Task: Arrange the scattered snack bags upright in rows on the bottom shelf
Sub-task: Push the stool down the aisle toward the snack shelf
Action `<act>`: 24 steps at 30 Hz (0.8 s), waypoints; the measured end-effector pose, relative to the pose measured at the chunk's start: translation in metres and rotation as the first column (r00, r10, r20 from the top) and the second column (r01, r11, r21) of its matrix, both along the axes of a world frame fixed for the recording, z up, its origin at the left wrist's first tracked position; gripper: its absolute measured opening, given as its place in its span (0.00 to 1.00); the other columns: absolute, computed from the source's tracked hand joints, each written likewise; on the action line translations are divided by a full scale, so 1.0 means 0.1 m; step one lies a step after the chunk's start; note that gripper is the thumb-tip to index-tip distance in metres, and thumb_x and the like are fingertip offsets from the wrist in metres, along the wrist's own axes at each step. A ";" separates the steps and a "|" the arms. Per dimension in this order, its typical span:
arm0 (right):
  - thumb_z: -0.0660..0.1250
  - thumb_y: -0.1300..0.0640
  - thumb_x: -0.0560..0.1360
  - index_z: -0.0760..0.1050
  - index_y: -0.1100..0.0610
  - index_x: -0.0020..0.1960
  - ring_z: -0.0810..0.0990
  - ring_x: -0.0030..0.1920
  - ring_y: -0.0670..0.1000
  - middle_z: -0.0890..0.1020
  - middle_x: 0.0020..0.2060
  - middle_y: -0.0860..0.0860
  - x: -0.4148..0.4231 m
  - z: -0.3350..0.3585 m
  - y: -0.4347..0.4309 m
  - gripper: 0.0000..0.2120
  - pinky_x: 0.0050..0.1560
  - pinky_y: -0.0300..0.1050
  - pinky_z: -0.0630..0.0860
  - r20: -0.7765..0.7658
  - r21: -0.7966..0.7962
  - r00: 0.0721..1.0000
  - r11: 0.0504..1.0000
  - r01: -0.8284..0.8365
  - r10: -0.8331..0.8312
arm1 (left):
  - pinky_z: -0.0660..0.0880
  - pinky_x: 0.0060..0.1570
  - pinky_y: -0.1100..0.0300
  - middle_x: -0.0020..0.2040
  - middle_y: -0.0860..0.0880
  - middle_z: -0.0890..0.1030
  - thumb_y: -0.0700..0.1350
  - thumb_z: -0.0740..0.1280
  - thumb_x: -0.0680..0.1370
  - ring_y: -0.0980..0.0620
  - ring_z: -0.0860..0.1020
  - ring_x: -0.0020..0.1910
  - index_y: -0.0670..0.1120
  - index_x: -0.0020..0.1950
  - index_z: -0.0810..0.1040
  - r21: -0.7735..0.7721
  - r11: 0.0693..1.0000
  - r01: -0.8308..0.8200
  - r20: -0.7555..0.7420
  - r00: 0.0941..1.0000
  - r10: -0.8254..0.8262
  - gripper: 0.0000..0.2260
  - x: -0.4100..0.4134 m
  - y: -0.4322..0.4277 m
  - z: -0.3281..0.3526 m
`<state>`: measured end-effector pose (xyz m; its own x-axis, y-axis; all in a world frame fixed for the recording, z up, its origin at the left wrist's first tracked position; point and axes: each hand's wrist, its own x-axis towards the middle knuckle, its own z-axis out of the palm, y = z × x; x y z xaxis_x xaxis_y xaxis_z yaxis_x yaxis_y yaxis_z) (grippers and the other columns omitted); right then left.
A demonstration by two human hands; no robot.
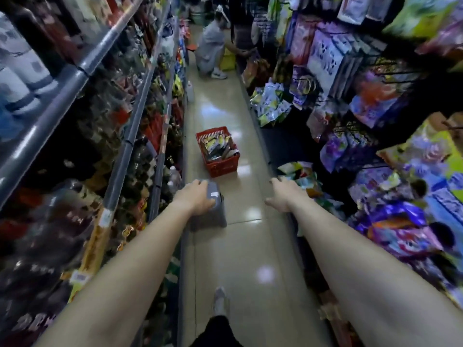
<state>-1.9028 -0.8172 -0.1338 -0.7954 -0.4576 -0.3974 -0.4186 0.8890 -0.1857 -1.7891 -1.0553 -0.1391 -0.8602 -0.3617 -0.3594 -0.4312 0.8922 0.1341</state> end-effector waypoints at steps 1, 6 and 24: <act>0.65 0.45 0.74 0.61 0.55 0.76 0.66 0.71 0.61 0.66 0.73 0.58 -0.19 -0.04 -0.10 0.34 0.65 0.55 0.68 0.010 0.017 1.000 1.000 0.020 -0.020 | 0.71 0.62 0.44 0.70 0.44 0.70 0.58 0.63 0.77 0.41 0.70 0.68 0.48 0.73 0.65 -0.003 1.000 0.022 0.011 1.000 -0.022 0.27 -0.23 -0.15 -0.04; 0.65 0.44 0.74 0.63 0.55 0.73 0.68 0.69 0.61 0.68 0.70 0.58 -1.08 -0.08 -0.49 0.31 0.64 0.56 0.70 0.058 0.042 0.987 0.988 0.150 -0.153 | 0.73 0.61 0.45 0.68 0.44 0.71 0.61 0.65 0.75 0.40 0.72 0.66 0.48 0.72 0.66 -0.005 0.984 0.177 0.078 0.981 -0.176 0.30 -1.39 -0.75 -0.10; 0.66 0.40 0.75 0.61 0.55 0.76 0.66 0.72 0.62 0.65 0.74 0.58 -3.60 -0.61 0.00 0.36 0.66 0.57 0.69 0.187 0.038 0.792 0.810 0.585 -0.581 | 0.74 0.60 0.45 0.68 0.44 0.72 0.59 0.63 0.75 0.40 0.74 0.64 0.48 0.74 0.64 0.045 0.797 0.602 0.163 0.783 -0.601 0.30 -5.16 -0.09 -0.43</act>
<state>-2.2633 -0.8170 -0.1946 -0.8291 0.0600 -0.5559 0.2210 0.9484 -0.2272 -2.3055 -1.0643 -0.1825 -0.8346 0.2062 -0.5108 0.1790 0.9785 0.1025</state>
